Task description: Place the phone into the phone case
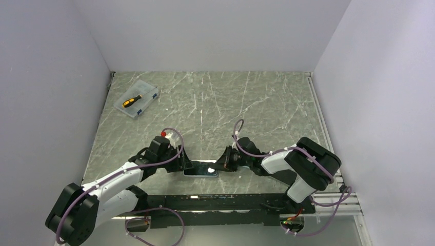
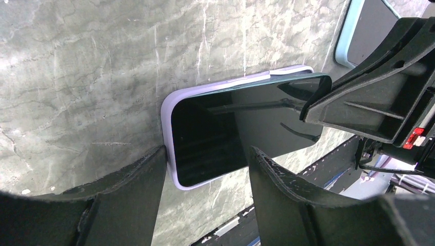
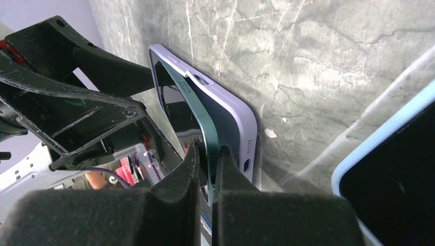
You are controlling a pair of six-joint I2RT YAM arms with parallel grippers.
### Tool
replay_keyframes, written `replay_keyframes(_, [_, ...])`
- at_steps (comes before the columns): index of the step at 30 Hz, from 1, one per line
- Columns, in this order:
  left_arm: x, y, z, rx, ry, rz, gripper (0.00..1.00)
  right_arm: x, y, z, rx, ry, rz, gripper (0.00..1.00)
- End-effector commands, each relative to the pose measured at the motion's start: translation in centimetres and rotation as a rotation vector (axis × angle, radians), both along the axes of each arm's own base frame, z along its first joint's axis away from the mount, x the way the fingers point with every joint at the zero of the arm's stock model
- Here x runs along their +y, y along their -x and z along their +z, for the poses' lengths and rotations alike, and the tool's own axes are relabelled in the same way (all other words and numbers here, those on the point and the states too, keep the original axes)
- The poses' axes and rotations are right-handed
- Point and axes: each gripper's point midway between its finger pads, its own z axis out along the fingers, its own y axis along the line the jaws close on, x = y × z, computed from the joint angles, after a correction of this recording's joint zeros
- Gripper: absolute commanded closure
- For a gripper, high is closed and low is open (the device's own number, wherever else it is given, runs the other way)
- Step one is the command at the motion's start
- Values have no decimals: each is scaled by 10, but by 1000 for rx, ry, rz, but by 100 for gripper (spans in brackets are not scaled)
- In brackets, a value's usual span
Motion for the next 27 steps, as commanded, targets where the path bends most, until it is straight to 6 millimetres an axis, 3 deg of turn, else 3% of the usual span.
replay_keyframes(1, [-28, 15, 22, 13, 126, -112, 37, -6, 17, -36, 33, 174, 56, 100])
replay_keyframes(11, [-26, 15, 20, 12, 122, -101, 36, -13, 4, -13, -58, 242, 44, 80])
replay_keyframes(27, [-25, 16, 24, 0, 125, -97, 37, -29, -7, 10, -154, 357, 23, 74])
